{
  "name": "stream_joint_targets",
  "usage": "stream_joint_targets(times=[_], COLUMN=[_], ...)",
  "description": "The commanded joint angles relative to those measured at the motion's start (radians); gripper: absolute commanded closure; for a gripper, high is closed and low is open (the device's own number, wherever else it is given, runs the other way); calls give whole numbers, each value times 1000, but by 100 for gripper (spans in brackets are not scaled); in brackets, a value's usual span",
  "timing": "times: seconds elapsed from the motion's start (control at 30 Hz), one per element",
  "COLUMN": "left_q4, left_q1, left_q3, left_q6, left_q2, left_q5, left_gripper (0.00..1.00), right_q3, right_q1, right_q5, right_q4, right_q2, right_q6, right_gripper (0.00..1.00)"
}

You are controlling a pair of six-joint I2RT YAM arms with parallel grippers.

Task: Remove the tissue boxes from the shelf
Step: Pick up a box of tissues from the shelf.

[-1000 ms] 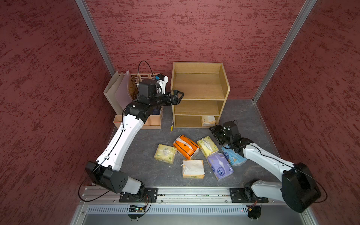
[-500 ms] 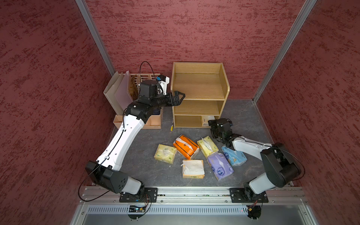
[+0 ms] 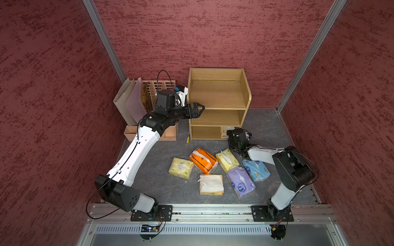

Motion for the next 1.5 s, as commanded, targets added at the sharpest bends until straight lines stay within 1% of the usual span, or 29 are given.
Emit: stream_joint_targets(times=[0.0,0.2,0.3,0.37,0.5,0.63,0.73,0.93,1.13,1.33,1.47], left_q4=[25,35,47,47,36,33,33,32,50,51,63], left_q1=[-7,-10,-26,-36,-41,-41,-40,-41,-39,-35,-23], left_q3=[-9,3,5,3,4,6,4,8,-1,3,4], left_q6=[-6,-20,-27,-26,-18,-7,-5,-7,-13,-2,-2], left_q2=[-2,-2,-8,-10,-10,-19,-22,-25,-42,-47,-48], left_q5=[-12,-13,-14,-20,-34,-54,-60,-70,-92,-102,-103], left_gripper=[0,0,0,0,0,0,0,0,0,0,0], right_q3=[42,115,148,158,154,123,97,82,100,67,57], right_q1=[-6,-6,-6,-5,-6,-5,-6,-5,-6,-6,-6], right_q5=[35,40,32,32,43,48,49,9,-124,-206,-265], right_q4=[19,-53,-92,-103,-148,-169,-171,-216,-331,-413,-529], right_q2=[46,101,128,140,137,112,87,27,-32,-156,-235], right_q6=[35,69,73,76,98,111,106,35,-100,-171,-231], right_gripper=[31,31,31,35,53,81,99,100,100,100,100])
